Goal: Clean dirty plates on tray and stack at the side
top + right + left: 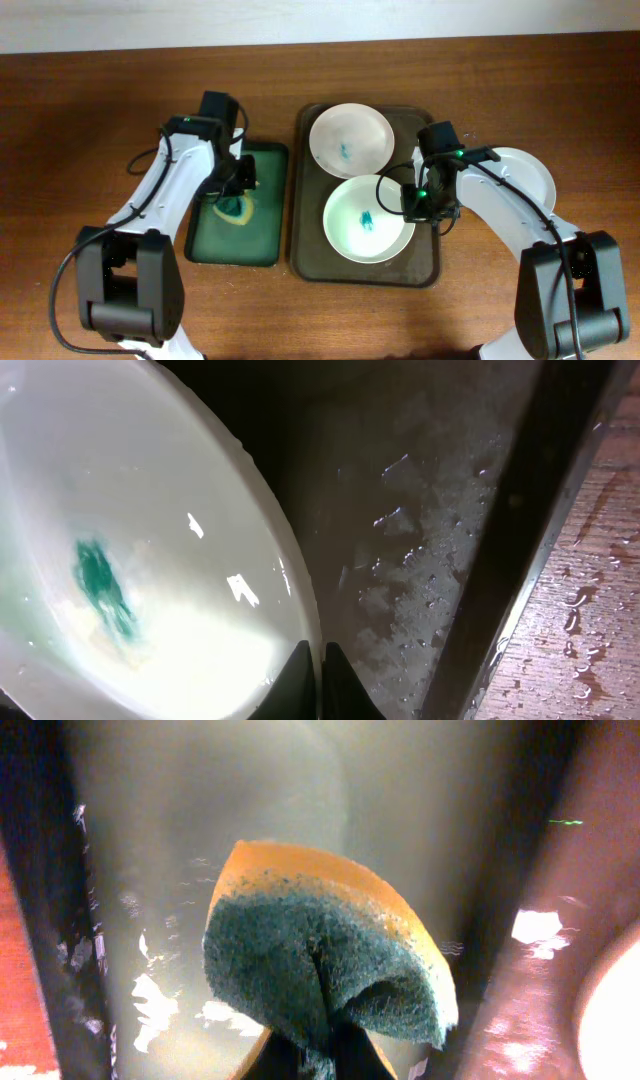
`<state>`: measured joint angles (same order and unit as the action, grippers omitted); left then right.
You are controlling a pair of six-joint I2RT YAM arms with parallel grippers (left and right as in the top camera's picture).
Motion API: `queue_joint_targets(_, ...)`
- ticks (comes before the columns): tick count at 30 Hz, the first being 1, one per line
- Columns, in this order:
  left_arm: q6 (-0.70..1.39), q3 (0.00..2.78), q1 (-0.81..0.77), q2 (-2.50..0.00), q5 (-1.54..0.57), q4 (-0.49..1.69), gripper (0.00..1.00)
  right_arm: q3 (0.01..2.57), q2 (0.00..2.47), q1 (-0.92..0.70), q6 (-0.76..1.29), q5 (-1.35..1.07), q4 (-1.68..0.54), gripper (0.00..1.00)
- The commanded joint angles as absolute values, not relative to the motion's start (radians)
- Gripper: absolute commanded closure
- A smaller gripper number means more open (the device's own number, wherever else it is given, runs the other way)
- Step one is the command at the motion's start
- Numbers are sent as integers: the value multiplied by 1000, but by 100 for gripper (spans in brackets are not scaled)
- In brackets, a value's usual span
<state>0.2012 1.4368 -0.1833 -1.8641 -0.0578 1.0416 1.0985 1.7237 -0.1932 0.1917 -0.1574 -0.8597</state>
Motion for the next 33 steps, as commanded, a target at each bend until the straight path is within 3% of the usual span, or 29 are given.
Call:
queue_joint_targets(1,193,1594,-317,-1811,-168,1045,100,1109,1707,-196,198,-146,-860,96)
queue_joint_targets(8,527,1541,-704,-2030,-296,699,100,1109,1707,-196,188,-146,-868,96)
queue_joint_targets(11,617,1541,-721,-2145,-313,689,100,1109,1707,-196,189,-146,-868,96)
queue_joint_targets(16,585,1541,-745,-2244,-442,640,100,1109,1707,-196,189,-146,-867,96)
queue_joint_targets(19,545,1542,-730,-2244,-105,722,100,1109,1707,-196,189,-146,-876,96)
queue_joint_targets(26,545,1743,-607,-2244,192,1053,100,1109,1707,-195,200,-145,-875,96)
queue_joint_targets(28,545,1742,-583,-2251,168,1034,100,1109,1707,-195,211,-145,-875,96)
queue_joint_targets(33,473,1739,-604,-2294,-292,962,100,1109,1708,-197,168,-268,-838,96)
